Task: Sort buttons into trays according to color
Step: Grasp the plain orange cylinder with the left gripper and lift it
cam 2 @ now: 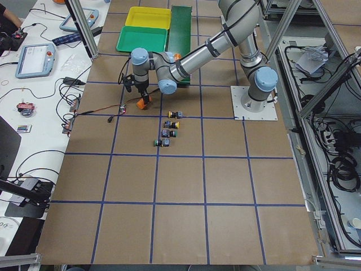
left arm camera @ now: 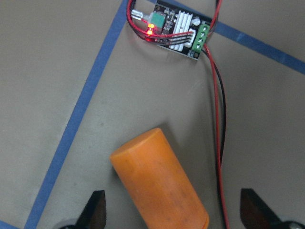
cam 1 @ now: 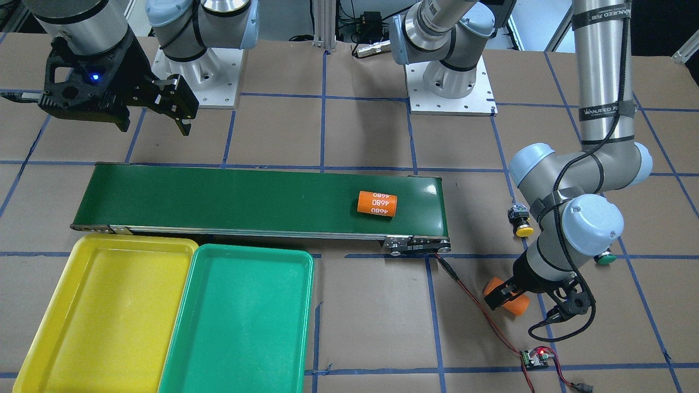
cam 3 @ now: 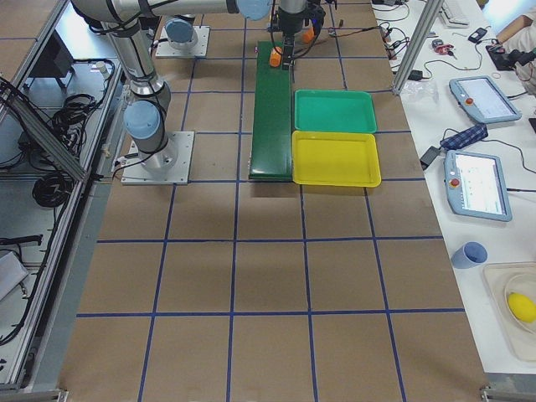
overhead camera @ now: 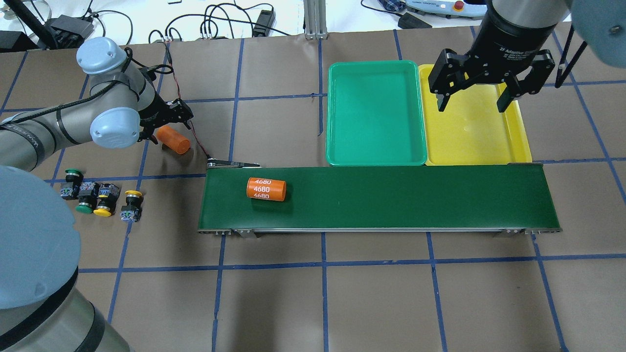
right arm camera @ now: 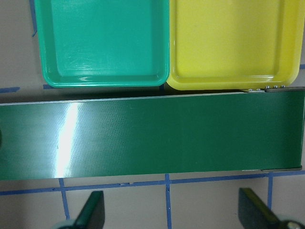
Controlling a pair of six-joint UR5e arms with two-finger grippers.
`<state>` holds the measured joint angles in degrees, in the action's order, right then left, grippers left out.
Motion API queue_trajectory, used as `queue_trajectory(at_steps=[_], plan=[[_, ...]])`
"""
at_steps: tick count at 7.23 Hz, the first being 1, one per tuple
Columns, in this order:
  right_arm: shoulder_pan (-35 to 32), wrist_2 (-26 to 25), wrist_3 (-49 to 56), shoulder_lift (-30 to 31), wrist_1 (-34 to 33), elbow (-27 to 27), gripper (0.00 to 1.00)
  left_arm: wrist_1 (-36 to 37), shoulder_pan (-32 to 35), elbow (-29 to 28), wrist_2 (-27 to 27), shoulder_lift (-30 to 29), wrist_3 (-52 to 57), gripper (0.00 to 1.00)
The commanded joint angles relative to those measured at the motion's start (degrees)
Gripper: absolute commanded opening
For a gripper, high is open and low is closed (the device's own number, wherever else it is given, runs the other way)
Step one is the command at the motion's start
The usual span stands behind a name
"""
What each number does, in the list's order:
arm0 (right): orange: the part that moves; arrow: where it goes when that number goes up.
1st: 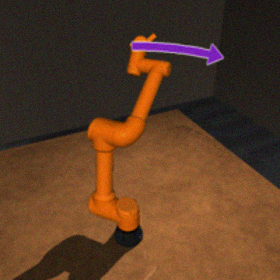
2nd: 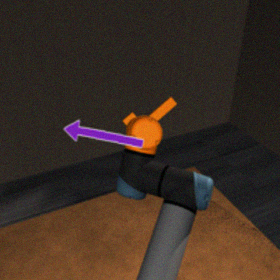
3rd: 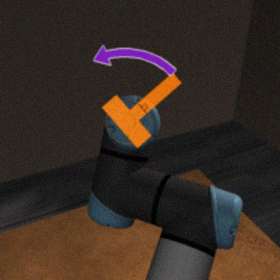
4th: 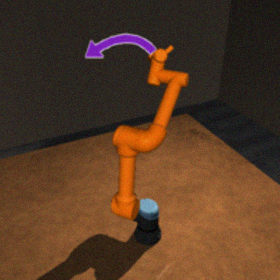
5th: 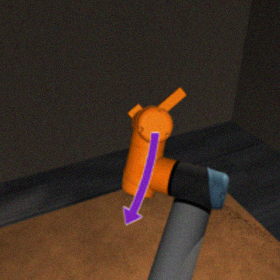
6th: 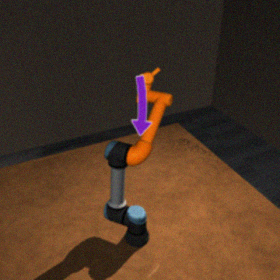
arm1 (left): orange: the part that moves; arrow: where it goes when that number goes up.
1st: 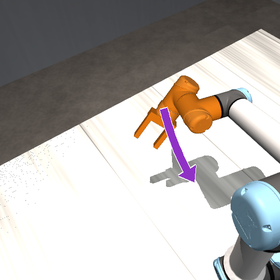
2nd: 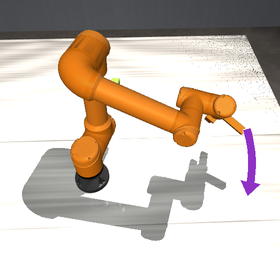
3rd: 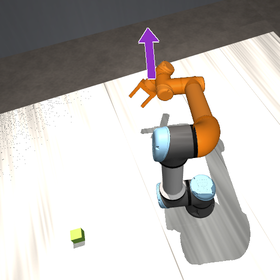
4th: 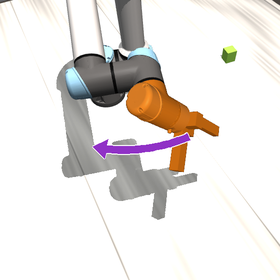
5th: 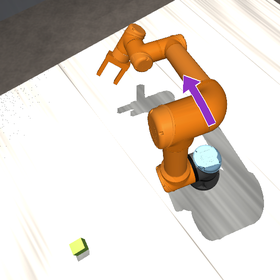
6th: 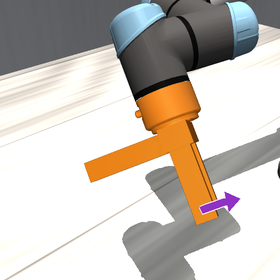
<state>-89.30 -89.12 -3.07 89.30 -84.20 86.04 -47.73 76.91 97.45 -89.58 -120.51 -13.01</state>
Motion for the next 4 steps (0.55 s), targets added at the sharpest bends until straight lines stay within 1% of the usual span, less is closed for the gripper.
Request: queue_trajectory(at_steps=[1,2,3,4], plan=[[0.0,0.0,0.0,0.0,0.0,0.0,1.00,0.0,-0.1,-0.3,0.1,-1.0,-0.6,0.07],[0.0,0.0,0.0,0.0,0.0,0.0,1.00,-0.1,-1.2,-0.3,0.3,-0.9,-1.0,0.00],[0.0,0.0,0.0,0.0,0.0,0.0,1.00,0.0,-2.8,-0.5,0.3,-1.0,-1.0,0.00],[0.0,0.0,0.0,0.0,0.0,0.0,1.00,-0.7,-2.7,0.1,0.3,0.3,-4.3,0.00]])
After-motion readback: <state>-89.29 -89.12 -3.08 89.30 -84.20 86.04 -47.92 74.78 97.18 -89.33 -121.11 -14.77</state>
